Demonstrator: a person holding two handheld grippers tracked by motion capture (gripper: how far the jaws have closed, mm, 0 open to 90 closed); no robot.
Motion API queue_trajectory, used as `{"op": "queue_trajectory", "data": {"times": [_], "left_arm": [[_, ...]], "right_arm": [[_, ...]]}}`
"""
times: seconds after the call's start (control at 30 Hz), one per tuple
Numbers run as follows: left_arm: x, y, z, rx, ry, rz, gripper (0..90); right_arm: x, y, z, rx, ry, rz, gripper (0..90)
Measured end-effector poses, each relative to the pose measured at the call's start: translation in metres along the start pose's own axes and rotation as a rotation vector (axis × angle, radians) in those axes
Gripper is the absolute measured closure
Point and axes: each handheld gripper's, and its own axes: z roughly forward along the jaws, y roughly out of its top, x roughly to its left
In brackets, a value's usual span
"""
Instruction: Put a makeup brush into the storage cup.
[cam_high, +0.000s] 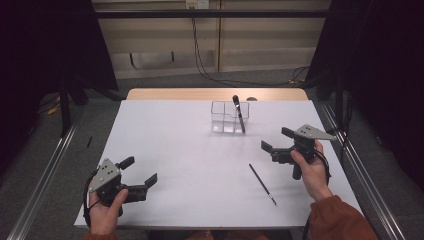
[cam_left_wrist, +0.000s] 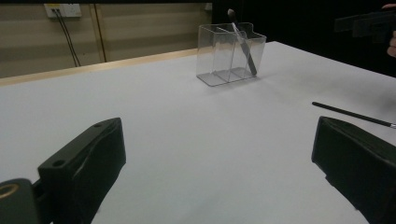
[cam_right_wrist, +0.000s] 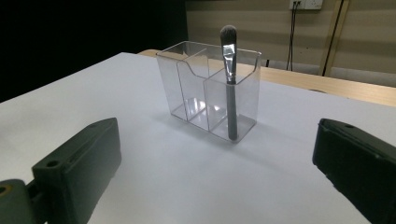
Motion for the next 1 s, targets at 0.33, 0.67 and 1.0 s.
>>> {"op": "queue_trajectory", "data": {"times": [0.33, 0.67, 1.0], "left_arm": [[0.001, -0.001, -0.002, -0.006, 0.009, 0.0, 2.8], [-0.001, 0.0, -0.004, -0.008, 0.007, -0.005, 2.9], [-0.006, -0.001, -0.004, -0.017, 0.003, -0.006, 2.9]], "right_arm": [[0.005, -0.017, -0.027, -0.001, -0.012, 0.005, 0.8], [0.009, -0.034, -0.051, -0.011, -0.037, 0.013, 1.2], [0.014, -0.042, -0.074, -0.041, -0.065, 0.029, 1.2]]}}
